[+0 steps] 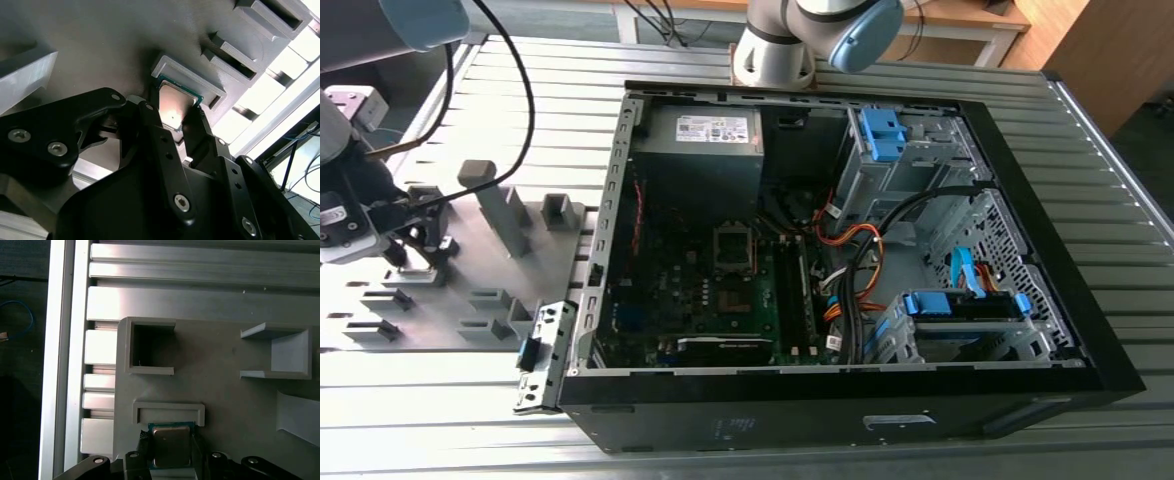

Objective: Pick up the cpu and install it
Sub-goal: 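Pick up the cpu and move it towards the insertion slot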

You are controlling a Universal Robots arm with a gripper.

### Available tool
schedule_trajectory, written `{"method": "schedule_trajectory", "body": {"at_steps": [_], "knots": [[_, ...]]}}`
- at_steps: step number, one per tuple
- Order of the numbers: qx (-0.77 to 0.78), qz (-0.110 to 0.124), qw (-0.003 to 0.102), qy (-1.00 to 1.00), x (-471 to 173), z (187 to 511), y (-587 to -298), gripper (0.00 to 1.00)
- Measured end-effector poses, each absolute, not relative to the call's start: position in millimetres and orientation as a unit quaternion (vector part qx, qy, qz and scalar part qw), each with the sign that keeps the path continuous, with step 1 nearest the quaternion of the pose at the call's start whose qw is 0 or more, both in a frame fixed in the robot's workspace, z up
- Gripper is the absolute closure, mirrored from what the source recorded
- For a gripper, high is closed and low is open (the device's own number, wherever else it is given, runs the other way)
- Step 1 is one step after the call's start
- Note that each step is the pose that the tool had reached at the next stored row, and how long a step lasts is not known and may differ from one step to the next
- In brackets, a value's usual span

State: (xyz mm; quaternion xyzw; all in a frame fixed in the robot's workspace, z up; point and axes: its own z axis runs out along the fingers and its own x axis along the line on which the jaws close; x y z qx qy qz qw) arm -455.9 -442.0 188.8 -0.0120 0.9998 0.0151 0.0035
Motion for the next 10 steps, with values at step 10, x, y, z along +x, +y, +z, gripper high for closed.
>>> {"method": "schedule_trajectory", "body": {"at_steps": [10], "knots": [[-0.012, 0.015, 0.003, 1.0, -455.9, 188.0, -442.0, 0.47]]}}
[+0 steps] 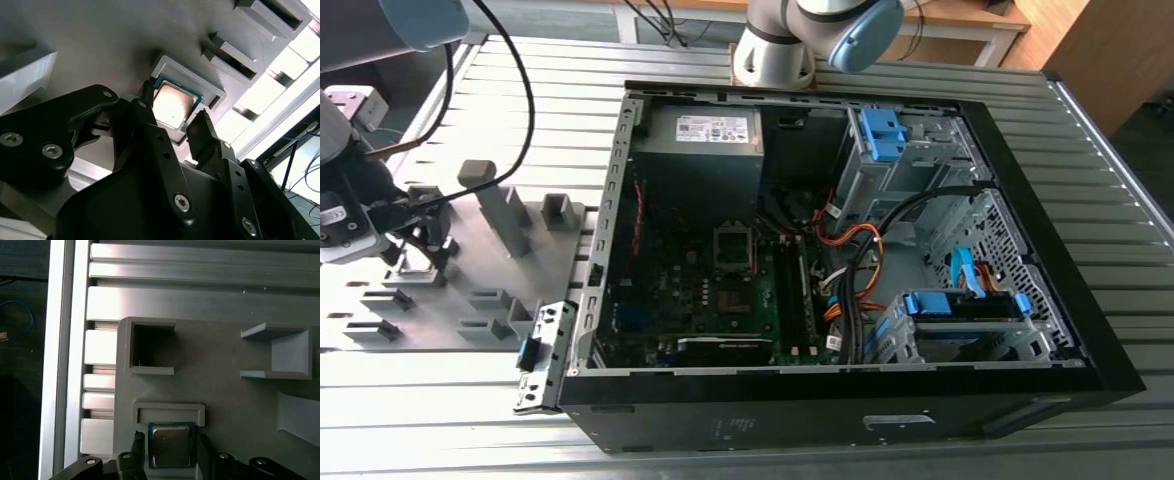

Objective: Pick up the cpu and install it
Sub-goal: 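Pick up the cpu and move it towards the insertion slot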

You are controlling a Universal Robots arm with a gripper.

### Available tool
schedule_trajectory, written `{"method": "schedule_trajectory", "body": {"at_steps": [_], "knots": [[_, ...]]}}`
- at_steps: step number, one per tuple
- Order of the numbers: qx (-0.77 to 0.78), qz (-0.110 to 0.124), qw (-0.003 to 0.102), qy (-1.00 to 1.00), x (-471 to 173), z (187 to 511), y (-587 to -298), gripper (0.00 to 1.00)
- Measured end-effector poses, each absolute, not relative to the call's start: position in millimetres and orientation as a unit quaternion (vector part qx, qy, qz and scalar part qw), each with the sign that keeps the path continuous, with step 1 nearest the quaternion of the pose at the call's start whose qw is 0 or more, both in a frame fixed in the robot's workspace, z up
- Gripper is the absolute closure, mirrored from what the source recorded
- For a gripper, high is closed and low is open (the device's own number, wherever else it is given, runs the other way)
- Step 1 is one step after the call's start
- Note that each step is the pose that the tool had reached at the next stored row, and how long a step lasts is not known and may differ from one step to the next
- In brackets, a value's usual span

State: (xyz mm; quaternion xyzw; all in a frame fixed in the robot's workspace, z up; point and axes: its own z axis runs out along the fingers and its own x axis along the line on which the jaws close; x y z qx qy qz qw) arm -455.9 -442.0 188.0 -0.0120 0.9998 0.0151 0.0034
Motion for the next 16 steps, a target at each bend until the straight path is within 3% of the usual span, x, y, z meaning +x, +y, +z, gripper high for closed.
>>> {"method": "schedule_trajectory", "body": {"at_steps": [16], "knots": [[-0.016, 0.015, 0.004, 1.0, -454.8, 184.7, -441.3, 0.47]]}}
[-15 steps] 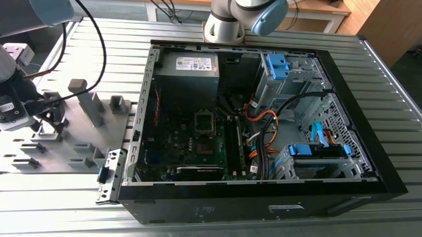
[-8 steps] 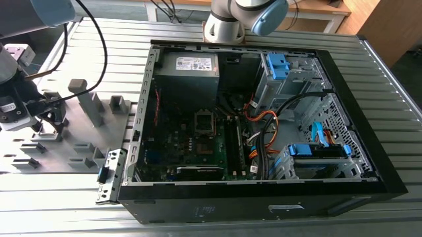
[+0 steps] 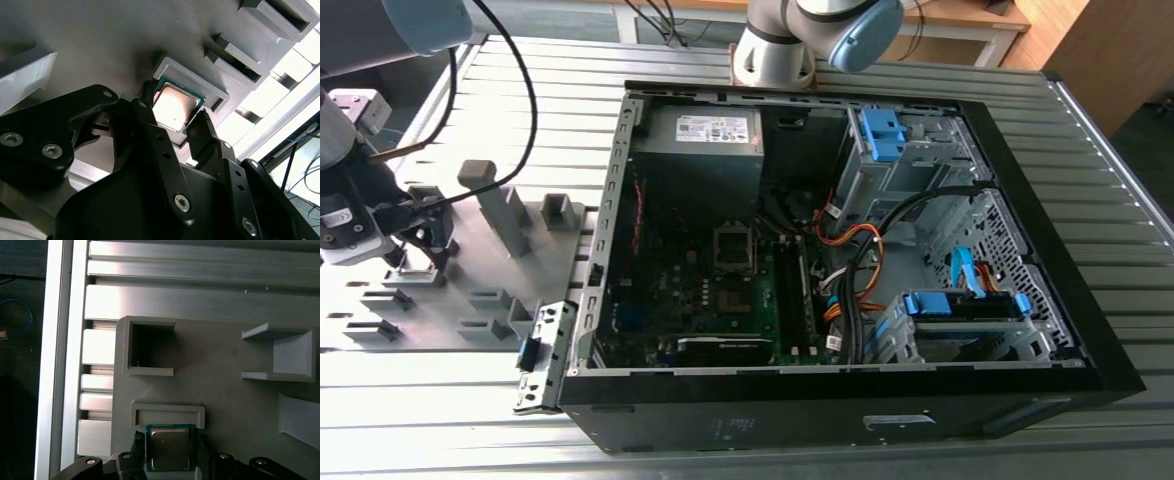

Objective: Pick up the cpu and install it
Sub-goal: 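Pick up the cpu and move it towards the insertion slot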

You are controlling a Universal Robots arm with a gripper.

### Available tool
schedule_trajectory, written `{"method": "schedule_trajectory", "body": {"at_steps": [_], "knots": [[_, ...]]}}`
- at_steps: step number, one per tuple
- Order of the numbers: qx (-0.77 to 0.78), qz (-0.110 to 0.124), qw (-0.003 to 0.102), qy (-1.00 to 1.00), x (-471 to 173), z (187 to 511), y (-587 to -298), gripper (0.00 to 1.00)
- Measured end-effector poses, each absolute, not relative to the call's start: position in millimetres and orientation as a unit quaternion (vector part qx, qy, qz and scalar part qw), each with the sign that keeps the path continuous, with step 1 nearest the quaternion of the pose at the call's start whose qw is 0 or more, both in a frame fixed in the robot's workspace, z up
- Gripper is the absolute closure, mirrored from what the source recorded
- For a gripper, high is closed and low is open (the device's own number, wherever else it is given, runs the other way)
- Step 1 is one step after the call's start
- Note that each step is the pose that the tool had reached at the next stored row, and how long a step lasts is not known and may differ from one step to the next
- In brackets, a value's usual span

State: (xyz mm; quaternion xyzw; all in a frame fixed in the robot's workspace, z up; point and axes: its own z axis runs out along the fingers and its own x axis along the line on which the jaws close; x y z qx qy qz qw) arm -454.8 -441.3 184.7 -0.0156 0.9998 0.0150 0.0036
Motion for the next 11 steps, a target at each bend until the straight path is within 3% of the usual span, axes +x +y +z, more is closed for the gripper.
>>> {"method": "schedule_trajectory", "body": {"at_steps": [11], "knots": [[-0.016, 0.015, 0.004, 1.0, -454.8, 184.7, -441.3, 0.53]]}}
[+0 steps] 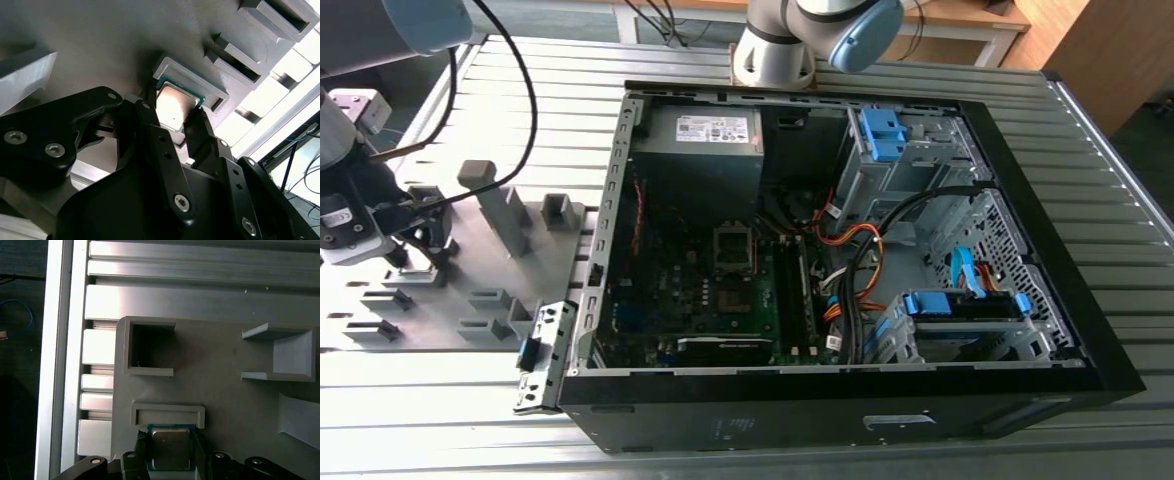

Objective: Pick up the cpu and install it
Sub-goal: 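Pick up the cpu and move it towards the insertion slot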

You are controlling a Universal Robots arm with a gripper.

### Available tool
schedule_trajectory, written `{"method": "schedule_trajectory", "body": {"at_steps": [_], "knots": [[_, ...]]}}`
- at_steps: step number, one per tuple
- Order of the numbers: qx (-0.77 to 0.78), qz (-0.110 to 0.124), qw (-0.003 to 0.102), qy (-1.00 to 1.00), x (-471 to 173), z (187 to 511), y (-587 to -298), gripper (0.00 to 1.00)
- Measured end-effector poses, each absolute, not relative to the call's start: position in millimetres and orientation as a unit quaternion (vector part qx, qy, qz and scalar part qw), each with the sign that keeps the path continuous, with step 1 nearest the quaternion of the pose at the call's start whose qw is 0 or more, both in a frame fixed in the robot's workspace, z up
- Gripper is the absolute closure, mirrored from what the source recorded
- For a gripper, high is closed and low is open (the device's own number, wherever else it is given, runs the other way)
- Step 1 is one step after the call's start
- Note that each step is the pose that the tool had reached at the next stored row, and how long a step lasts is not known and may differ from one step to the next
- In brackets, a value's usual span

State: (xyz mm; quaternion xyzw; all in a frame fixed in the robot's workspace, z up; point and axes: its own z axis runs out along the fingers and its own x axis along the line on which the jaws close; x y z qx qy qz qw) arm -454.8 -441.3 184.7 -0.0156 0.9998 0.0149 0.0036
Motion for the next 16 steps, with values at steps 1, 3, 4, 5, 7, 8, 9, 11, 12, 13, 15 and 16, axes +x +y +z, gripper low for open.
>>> {"method": "schedule_trajectory", "body": {"at_steps": [1, 3, 4, 5, 7, 8, 9, 11, 12, 13, 15, 16], "knots": [[-0.016, 0.015, 0.004, 1.0, -454.8, 184.7, -441.3, 0.53], [-0.016, 0.014, 0.004, 1.0, -454.8, 184.7, -441.3, 0.53], [-0.016, 0.014, 0.004, 1.0, -454.8, 184.7, -441.3, 0.53], [-0.016, 0.014, 0.004, 1.0, -454.8, 184.7, -441.3, 0.53], [-0.016, 0.014, 0.004, 1.0, -454.8, 184.7, -441.3, 0.53], [-0.016, 0.014, 0.004, 1.0, -454.8, 184.7, -441.3, 0.53], [-0.016, 0.014, 0.004, 1.0, -454.8, 184.7, -441.3, 0.53], [-0.016, 0.014, 0.004, 1.0, -454.8, 184.7, -441.3, 0.53], [-0.016, 0.014, 0.004, 1.0, -454.8, 184.8, -441.3, 0.53], [-0.016, 0.014, 0.004, 1.0, -454.8, 185.4, -441.2, 0.53], [-0.016, 0.014, 0.004, 1.0, -454.8, 187.6, -441.3, 0.53], [-0.016, 0.014, 0.004, 1.0, -454.8, 189.0, -441.3, 0.53]]}}
